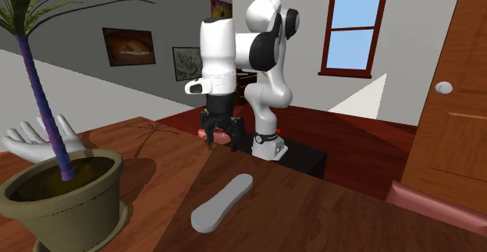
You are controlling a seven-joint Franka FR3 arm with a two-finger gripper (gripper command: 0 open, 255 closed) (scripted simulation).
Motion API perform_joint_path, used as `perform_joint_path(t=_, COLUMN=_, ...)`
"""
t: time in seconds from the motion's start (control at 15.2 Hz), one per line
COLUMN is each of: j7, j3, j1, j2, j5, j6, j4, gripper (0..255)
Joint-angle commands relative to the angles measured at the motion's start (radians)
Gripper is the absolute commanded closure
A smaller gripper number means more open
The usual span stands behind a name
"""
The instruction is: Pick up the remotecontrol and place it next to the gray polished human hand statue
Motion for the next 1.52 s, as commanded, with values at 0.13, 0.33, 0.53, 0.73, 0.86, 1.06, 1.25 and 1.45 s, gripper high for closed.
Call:
perform_joint_path(t=0.13, j7=0.063, j3=0.036, j1=0.013, j2=0.133, j5=-0.014, j6=0.09, j4=0.053, gripper=0)
perform_joint_path(t=0.33, j7=0.114, j3=0.057, j1=0.026, j2=0.24, j5=-0.039, j6=0.144, j4=0.112, gripper=0)
perform_joint_path(t=0.53, j7=0.143, j3=0.064, j1=0.036, j2=0.304, j5=-0.057, j6=0.181, j4=0.142, gripper=0)
perform_joint_path(t=0.73, j7=0.149, j3=0.063, j1=0.038, j2=0.328, j5=-0.067, j6=0.219, j4=0.126, gripper=0)
perform_joint_path(t=0.86, j7=0.154, j3=0.062, j1=0.039, j2=0.345, j5=-0.074, j6=0.244, j4=0.117, gripper=0)
perform_joint_path(t=1.06, j7=0.159, j3=0.061, j1=0.04, j2=0.359, j5=-0.08, j6=0.264, j4=0.111, gripper=0)
perform_joint_path(t=1.25, j7=0.159, j3=0.061, j1=0.04, j2=0.359, j5=-0.08, j6=0.264, j4=0.111, gripper=0)
perform_joint_path(t=1.45, j7=0.159, j3=0.061, j1=0.04, j2=0.359, j5=-0.08, j6=0.264, j4=0.111, gripper=0)
